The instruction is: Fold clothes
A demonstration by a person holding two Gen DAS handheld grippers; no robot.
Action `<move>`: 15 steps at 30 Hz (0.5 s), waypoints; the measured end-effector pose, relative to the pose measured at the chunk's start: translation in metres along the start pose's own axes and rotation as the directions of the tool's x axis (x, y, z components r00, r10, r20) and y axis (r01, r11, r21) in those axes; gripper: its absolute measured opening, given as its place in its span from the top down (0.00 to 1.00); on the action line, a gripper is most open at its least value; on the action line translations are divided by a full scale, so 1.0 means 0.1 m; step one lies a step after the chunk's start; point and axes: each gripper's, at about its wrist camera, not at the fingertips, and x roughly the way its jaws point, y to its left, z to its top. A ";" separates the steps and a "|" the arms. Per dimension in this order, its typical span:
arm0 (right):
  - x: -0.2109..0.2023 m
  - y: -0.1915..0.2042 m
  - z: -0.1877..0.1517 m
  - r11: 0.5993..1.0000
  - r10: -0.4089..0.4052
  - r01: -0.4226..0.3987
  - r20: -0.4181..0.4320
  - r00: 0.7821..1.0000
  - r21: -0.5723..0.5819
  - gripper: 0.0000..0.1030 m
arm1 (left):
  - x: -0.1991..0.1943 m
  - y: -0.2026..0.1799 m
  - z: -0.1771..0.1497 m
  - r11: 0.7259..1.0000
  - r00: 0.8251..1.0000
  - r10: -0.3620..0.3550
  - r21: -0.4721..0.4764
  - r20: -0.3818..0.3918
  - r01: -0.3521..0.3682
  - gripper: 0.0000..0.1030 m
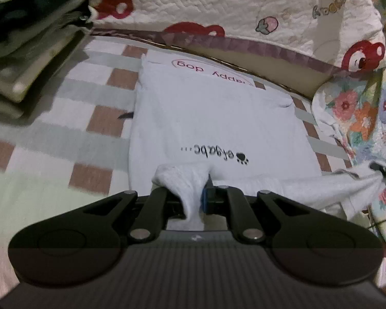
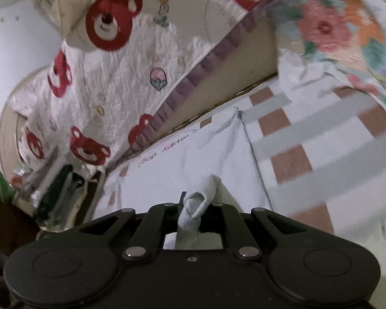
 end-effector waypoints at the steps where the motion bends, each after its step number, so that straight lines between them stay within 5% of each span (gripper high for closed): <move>1: 0.14 0.01 0.12 1.000 -0.011 0.011 -0.028 1.000 -0.011 0.93 | 0.10 0.03 0.09 1.000 1.000 0.006 -0.002 -0.010 -0.006 0.93; 8: 1.22 -0.04 0.75 0.990 -0.142 0.140 -0.224 0.964 -0.027 0.93 | 1.03 0.30 0.69 0.998 0.991 0.018 -0.057 -0.133 -0.026 0.93; 15: 2.04 -0.34 1.06 0.961 -0.231 0.269 -0.341 0.911 0.066 0.93 | 1.64 0.61 0.92 0.996 0.984 -0.020 -0.089 -0.176 0.004 0.93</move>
